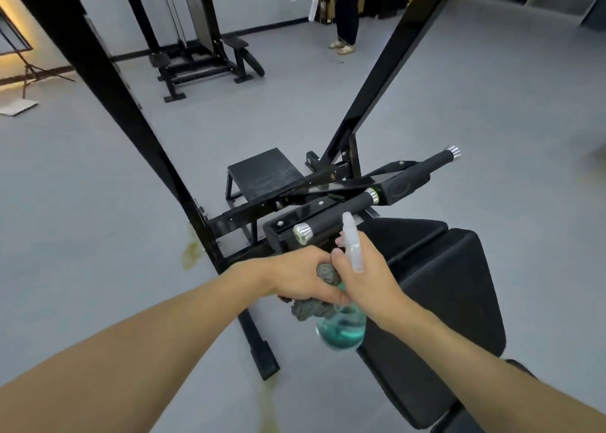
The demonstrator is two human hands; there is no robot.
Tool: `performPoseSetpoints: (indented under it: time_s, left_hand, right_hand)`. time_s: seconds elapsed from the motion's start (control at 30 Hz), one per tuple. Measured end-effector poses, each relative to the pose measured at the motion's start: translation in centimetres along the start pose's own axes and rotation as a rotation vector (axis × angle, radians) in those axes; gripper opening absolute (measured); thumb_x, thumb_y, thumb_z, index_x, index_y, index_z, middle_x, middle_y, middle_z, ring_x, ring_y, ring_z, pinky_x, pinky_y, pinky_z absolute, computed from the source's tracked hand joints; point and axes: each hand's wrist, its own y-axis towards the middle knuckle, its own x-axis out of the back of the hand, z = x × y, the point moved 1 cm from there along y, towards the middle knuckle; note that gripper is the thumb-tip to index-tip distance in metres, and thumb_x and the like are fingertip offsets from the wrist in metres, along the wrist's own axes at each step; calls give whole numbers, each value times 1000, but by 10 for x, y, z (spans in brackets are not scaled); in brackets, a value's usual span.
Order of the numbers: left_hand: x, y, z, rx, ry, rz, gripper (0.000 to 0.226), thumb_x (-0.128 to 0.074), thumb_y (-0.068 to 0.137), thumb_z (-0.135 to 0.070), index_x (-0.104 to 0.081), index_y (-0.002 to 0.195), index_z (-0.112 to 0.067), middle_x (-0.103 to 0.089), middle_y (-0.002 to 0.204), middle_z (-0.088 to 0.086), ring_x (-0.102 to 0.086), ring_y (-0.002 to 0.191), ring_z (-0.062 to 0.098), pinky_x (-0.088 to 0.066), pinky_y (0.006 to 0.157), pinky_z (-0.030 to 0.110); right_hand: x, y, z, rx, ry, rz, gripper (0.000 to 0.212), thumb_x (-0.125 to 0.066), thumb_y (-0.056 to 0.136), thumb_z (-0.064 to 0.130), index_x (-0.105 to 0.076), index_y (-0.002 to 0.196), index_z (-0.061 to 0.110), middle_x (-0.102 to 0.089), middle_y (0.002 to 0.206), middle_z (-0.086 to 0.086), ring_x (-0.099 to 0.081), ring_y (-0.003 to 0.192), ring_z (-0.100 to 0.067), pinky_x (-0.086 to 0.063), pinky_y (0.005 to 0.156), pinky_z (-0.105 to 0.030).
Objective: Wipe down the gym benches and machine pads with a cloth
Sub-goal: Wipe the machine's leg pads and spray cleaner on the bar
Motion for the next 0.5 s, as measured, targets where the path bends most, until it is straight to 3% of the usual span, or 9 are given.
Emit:
performPoseSetpoints:
  time_s: [0.07, 0.13, 0.2, 0.3, 0.43, 0.5]
  left_hand:
    - [16, 9, 0, 112, 69, -107, 24, -78, 85, -27, -72, 106, -16, -74, 98, 4, -72, 88, 17, -61, 83, 36]
    - [32, 15, 7, 218, 140, -386, 24, -75, 85, -27, -69, 105, -16, -69, 97, 5, -68, 82, 17, -60, 78, 36]
    - [43, 21, 9, 258, 276, -539, 29, -73, 87, -27, -63, 113, -16, -63, 104, 3, -63, 89, 17, -55, 78, 31]
    - [49, 35, 12, 287, 416, -491, 34, -70, 88, -30, -58, 116, -15, -61, 105, 3, -62, 99, 23, -52, 85, 33]
    - [51, 58, 24, 374, 433, -402, 32, -70, 89, -37, -61, 109, -13, -66, 101, 4, -65, 93, 23, -57, 87, 40]
    - [54, 65, 29, 383, 438, -410, 33, -71, 88, -42, -64, 108, -17, -66, 97, 3, -65, 91, 22, -57, 86, 42]
  right_hand:
    - [12, 7, -14, -79, 105, -35, 14, -53, 92, 21, -55, 106, 18, -59, 99, -1, -67, 92, -18, -49, 71, -23]
    - [18, 9, -23, -103, 148, -5, 5, -53, 92, 15, -57, 96, 14, -59, 89, -9, -70, 79, -29, -49, 59, -18]
    - [19, 10, -26, -91, 57, 93, 11, -55, 96, 21, -57, 88, 13, -57, 81, -10, -68, 73, -33, -44, 50, -11]
    - [16, 18, -23, -114, -93, 224, 26, -51, 97, 37, -58, 87, 14, -57, 77, -4, -70, 61, -21, -43, 46, -12]
    - [8, 36, -16, -147, -158, 213, 35, -46, 94, 34, -53, 78, 4, -51, 64, -2, -69, 54, -23, -43, 47, -20]
    - [3, 46, -14, -153, -210, 216, 36, -45, 93, 36, -50, 69, 9, -48, 57, 2, -69, 53, -22, -44, 51, -25]
